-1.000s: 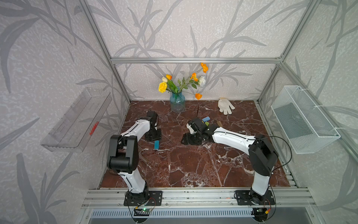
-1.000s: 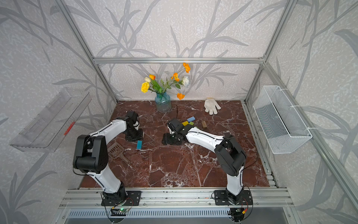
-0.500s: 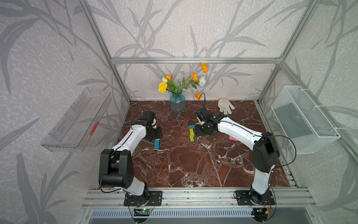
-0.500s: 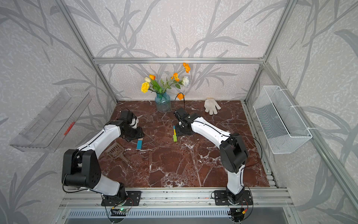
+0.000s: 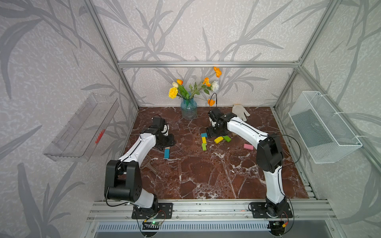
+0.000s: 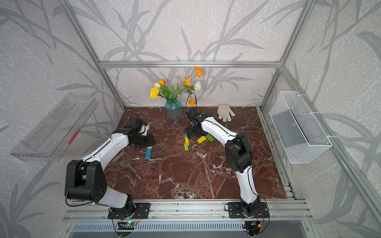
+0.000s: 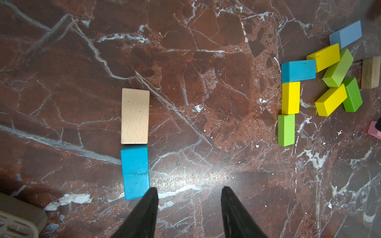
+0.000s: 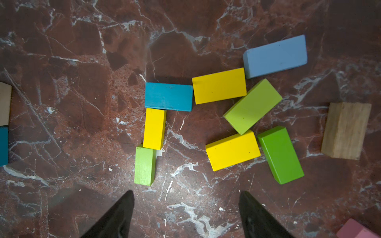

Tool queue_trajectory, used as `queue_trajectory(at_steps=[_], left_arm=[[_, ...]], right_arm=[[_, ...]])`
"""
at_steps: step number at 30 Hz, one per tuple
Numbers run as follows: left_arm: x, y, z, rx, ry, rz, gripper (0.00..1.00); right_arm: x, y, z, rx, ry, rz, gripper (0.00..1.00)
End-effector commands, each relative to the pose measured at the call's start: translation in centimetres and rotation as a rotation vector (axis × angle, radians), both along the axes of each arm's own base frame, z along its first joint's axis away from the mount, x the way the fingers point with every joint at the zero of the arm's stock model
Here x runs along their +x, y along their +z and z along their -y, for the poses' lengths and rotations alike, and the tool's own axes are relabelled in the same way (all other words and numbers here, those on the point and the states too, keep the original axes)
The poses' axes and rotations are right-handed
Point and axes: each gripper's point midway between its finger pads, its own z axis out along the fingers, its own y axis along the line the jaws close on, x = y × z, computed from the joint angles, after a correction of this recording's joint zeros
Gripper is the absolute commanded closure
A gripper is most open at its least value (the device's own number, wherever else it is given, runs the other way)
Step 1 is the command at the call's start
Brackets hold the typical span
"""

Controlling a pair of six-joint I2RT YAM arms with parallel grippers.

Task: Assemble the letter c with building blocks
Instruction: Pick up the building block from the center of the board.

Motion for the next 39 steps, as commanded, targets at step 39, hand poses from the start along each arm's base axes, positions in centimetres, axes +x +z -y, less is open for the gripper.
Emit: queue_trajectory(at_steps=[39], left_arm=[[0.0, -0.2, -0.4, 0.034, 0.017, -0.015, 0.5]], right_arm=[[-0.3, -4.9, -3.8, -0.008, -0.05, -0.128, 0.41]])
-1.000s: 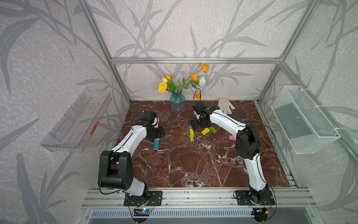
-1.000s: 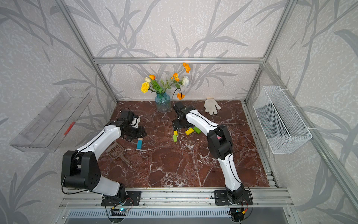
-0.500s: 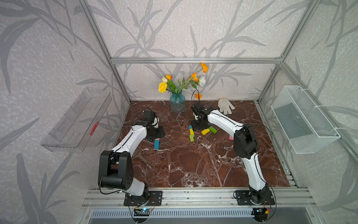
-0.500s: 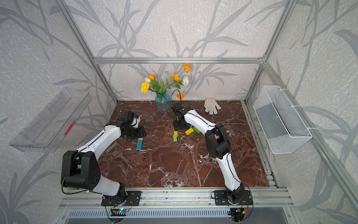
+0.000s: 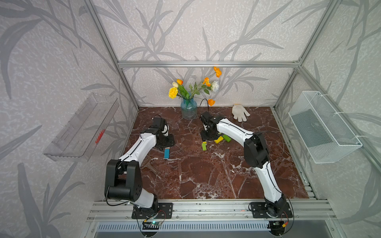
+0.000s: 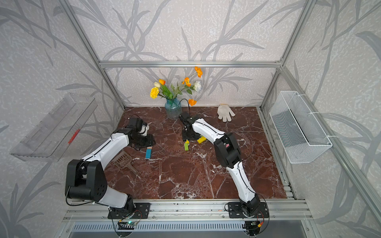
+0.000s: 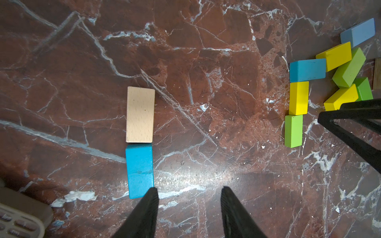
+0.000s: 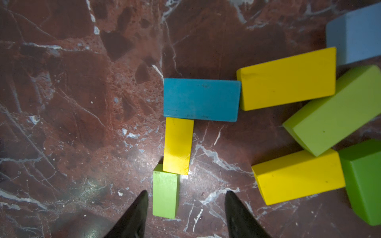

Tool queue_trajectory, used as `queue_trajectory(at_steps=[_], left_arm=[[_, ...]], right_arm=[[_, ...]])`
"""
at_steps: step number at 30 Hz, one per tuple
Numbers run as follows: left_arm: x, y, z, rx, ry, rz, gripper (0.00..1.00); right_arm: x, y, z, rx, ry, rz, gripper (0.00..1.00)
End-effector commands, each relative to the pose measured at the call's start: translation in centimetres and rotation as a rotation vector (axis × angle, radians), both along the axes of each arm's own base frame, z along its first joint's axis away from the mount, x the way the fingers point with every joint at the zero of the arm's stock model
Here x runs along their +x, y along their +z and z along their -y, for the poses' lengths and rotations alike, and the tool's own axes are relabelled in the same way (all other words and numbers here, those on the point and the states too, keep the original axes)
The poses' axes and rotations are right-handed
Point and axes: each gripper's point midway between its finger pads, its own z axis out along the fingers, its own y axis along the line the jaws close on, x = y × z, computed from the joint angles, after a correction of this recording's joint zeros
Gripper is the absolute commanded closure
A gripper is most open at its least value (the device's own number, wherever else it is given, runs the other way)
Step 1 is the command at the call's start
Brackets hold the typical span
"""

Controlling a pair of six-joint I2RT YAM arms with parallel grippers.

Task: Assemble the letter c with building blocks
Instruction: Pick up the building block from the center of the board.

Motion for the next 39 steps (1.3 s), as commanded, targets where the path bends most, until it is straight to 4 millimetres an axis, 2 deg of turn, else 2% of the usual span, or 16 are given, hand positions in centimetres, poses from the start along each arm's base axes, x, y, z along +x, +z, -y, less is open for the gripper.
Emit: queue_trajectory(at_steps=[1, 9, 12, 15, 25, 34, 39], left_arm=[[0.1, 0.1, -0.1, 0.008, 0.008, -0.005, 0.5], [0.2, 0.0, 0.0, 0.004, 0.006, -0.01, 0.5], [0.2, 0.0, 0.1, 0.002, 0.006, -0.012, 0.5], [0.1, 0.0, 0.1, 0.0, 0.006, -0.014, 0.5], [0.2, 0.1, 0.1, -0.002, 0.005, -0.01, 0.5], [0.2, 0.1, 0.1, -0.006, 0.005, -0.011, 0.5], [0.2, 0.1, 0.2, -0.005, 0.005, -0.011, 0.5]], right_arm=[[0.0, -0.2, 0.0, -0.014, -0.009, -0.014, 0.41], [0.9, -0.3, -0.5, -0.017, 0.009, 0.01, 0.42], [1.3, -0.5, -0.6, -0.026, 0.021, 0.017, 0.35], [1.9, -0.6, -0.8, -0.038, 0.025, 0.033, 0.33], [1.5, -1.1, -1.2, -0.05, 0.034, 0.017, 0.43], [1.6, -1.4, -1.4, -0.05, 0.033, 0.012, 0.43], [1.5, -1.5, -1.5, -0.047, 0.038, 0.003, 0.51]])
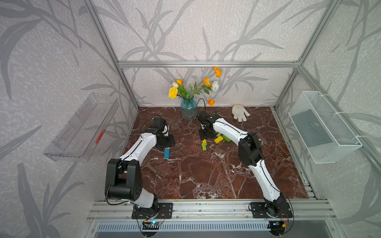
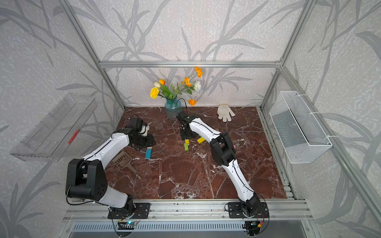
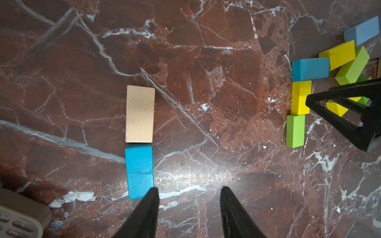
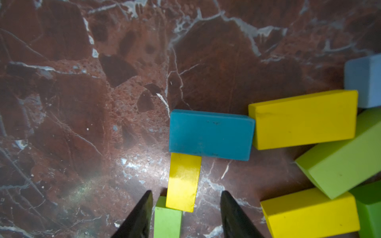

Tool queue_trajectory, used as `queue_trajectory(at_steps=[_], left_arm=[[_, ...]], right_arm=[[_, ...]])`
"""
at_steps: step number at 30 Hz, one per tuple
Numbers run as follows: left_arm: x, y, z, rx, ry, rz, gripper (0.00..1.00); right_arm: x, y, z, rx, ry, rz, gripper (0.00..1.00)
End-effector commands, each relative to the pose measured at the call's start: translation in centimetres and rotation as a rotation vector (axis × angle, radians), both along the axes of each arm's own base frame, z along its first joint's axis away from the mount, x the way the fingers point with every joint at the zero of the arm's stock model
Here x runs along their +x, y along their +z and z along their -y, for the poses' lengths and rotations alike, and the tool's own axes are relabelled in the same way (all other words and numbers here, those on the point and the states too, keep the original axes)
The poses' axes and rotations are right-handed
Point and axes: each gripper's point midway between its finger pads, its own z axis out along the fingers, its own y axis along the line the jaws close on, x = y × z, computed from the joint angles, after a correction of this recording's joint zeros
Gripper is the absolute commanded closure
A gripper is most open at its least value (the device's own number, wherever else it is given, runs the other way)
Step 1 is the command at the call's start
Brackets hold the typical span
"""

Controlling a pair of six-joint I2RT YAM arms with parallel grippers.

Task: Assemble the letter c with building blocks
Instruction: Pick up the building block from the center of the board.

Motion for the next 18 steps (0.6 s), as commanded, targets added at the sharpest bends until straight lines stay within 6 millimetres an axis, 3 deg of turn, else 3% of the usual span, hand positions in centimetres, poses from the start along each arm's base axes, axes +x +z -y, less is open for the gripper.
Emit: queue_trajectory(at_steps=[1, 9, 18], left_arm=[[0.2, 0.4, 0.2, -0.005, 0.005, -0.001, 0.5], [0.2, 0.3, 0.2, -0.004, 0.003, -0.003, 0.5], [0.4, 0.2, 0.2, -0.002, 0.003, -0.007, 0.51]], right_arm=[[-0.3, -0.3, 0.0, -0.02, 0.005, -0.016, 0.51], [-0.6, -1.2, -0.3, -0.021, 0.023, -0.037, 0.52], [-0.8, -2.1, -0.4, -0.035, 0.034, -0.045, 0.64]])
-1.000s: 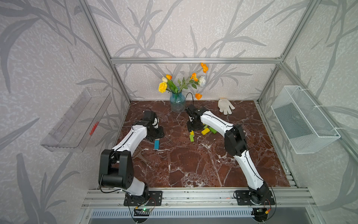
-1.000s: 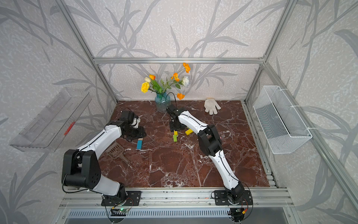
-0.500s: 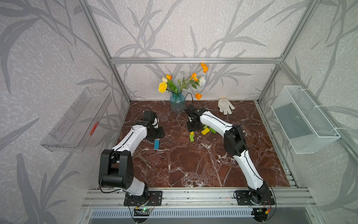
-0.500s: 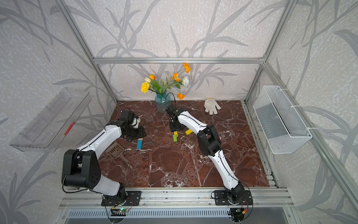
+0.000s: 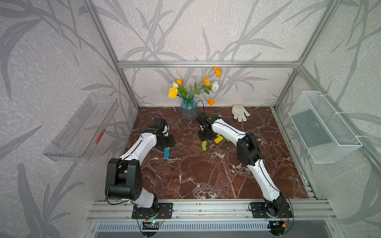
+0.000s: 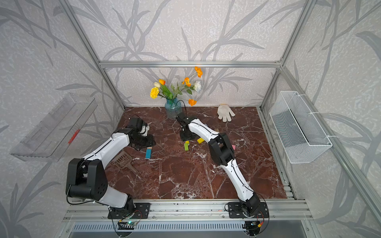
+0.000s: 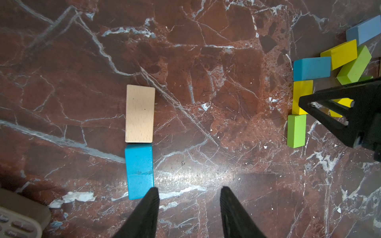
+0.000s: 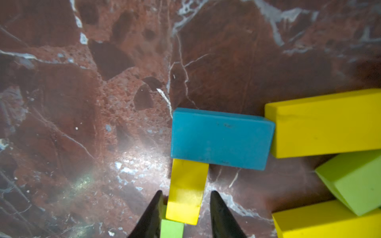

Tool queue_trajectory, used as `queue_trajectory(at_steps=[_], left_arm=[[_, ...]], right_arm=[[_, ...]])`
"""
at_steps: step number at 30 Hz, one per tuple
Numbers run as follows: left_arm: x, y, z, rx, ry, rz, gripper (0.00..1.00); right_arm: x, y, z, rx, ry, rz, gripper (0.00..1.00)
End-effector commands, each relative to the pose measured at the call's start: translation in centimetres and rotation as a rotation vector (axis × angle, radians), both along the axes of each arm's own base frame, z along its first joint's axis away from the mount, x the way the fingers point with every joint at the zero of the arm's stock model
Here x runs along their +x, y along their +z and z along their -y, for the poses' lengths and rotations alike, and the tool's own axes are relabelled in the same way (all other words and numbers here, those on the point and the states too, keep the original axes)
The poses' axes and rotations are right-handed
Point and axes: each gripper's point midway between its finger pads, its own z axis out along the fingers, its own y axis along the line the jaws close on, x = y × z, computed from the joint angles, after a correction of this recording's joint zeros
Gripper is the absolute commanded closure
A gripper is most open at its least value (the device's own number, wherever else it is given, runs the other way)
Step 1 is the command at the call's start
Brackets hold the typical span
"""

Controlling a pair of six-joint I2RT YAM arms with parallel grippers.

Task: Assemble the letter c with building blocks
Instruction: Pick up the building block from the center of the board.

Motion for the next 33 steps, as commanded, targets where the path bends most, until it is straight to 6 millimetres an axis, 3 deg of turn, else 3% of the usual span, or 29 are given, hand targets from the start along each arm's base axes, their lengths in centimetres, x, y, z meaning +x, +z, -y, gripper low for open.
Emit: queue_trajectory(at_steps=[1, 3, 8, 12, 17, 33], left_arm=[[0.38, 0.37, 0.12, -0.002, 0.003, -0.002, 0.51], [0.4, 0.4, 0.12, -0.002, 0.003, -0.002, 0.51], [0.35, 0.42, 0.11, -0.002, 0.003, -0.002, 0.51], [0.4, 0.41, 0.14, -0.003, 0.003, 0.0, 0.51], [0.44, 0.34, 0.19, -0.006, 0.002, -0.003, 0.51], [0.64, 0.26, 0.23, -0.007, 0.003, -0.003, 0.51]], right_arm=[[-0.5, -0.99, -0.06, -0.029, 0.016, -0.023, 0.67], [-0.58, -1.15, 0.02, -0.036, 0.02, -0.026, 0.73], [-0.75, -1.5, 0.24, -0.052, 0.029, -0.033, 0.72], [-0.73, -1.41, 0.35, -0.064, 0.03, -0.032, 0.61], [-0.67, -1.4, 0.15, -0.061, 0.033, -0.032, 0.59], [-0.66, -0.77, 0.05, -0.105, 0.125, 0.008, 0.75]])
